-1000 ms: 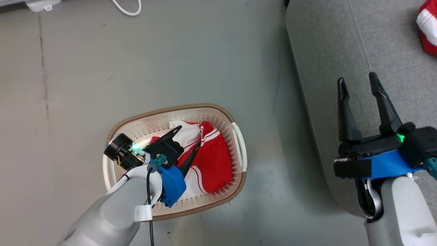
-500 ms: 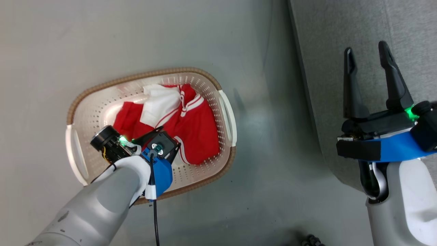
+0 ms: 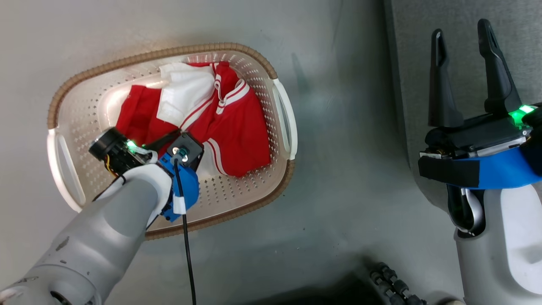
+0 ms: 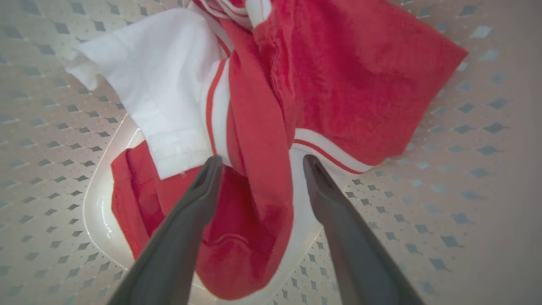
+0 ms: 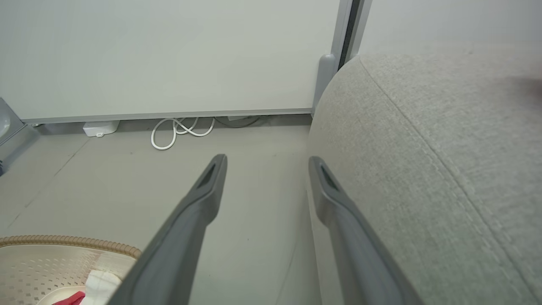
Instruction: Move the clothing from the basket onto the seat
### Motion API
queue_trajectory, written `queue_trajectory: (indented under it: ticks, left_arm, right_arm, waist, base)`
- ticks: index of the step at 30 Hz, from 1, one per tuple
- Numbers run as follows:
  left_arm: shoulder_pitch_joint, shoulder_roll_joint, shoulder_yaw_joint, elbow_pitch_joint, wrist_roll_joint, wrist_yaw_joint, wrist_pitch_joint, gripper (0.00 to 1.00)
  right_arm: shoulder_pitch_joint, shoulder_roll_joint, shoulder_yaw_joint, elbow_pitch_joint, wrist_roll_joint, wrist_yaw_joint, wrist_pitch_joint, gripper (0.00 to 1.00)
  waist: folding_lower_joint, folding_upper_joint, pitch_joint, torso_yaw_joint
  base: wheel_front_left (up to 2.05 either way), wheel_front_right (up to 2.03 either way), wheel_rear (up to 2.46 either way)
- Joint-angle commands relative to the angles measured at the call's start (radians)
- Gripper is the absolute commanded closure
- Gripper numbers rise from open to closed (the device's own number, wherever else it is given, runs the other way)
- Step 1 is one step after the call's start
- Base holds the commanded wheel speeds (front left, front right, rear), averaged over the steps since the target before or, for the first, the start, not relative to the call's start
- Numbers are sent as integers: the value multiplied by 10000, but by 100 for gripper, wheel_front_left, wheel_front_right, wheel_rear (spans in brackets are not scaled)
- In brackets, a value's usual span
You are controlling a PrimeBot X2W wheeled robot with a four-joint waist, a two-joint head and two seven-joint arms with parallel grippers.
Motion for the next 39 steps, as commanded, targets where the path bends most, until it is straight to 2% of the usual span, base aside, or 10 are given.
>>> queue_trajectory:
  ticks: [1,8,16,17,18,19,20,39]
  left_arm:
    - [-236,0,-22,113,51,-15,8,0]
    - [-591,-60,-30,497,-268,-15,-42,0]
    - [-698,-64,-36,603,45,-15,-75,0]
    - [-696,-70,-37,604,109,-15,-67,4]
    - [-710,-75,-35,587,165,-15,-117,54]
    - [-724,-80,-34,573,194,-15,-175,89]
    - [-729,-90,-37,567,235,-15,-215,100]
    - [-352,-655,-38,-359,234,-15,-972,100]
  right_arm:
    - [-141,6,7,-60,61,1,-36,0]
    - [-187,7,-11,-185,-14,1,-36,0]
    - [-168,7,-66,-225,-60,1,-34,0]
    - [-168,7,-73,-223,-64,1,-34,0]
    - [-165,7,-77,-231,-61,1,-36,0]
    - [-162,7,-85,-235,-62,1,-34,0]
    - [-162,7,-92,-234,-70,1,-34,0]
    - [-226,6,-195,204,-167,1,-36,0]
  waist:
    - [-2,0,224,16]
    - [-2,0,619,-41]
    - [-2,0,852,-67]
    - [-2,0,864,-59]
    - [-2,0,873,-50]
    - [-2,0,876,-37]
    - [-2,0,875,-25]
    - [-2,0,-29,418]
  base:
    - [0,0,0]
    - [0,0,0]
    - [0,0,0]
    - [0,0,0]
    - [0,0,0]
    - [0,0,0]
    - [0,0,0]
    - [0,0,0]
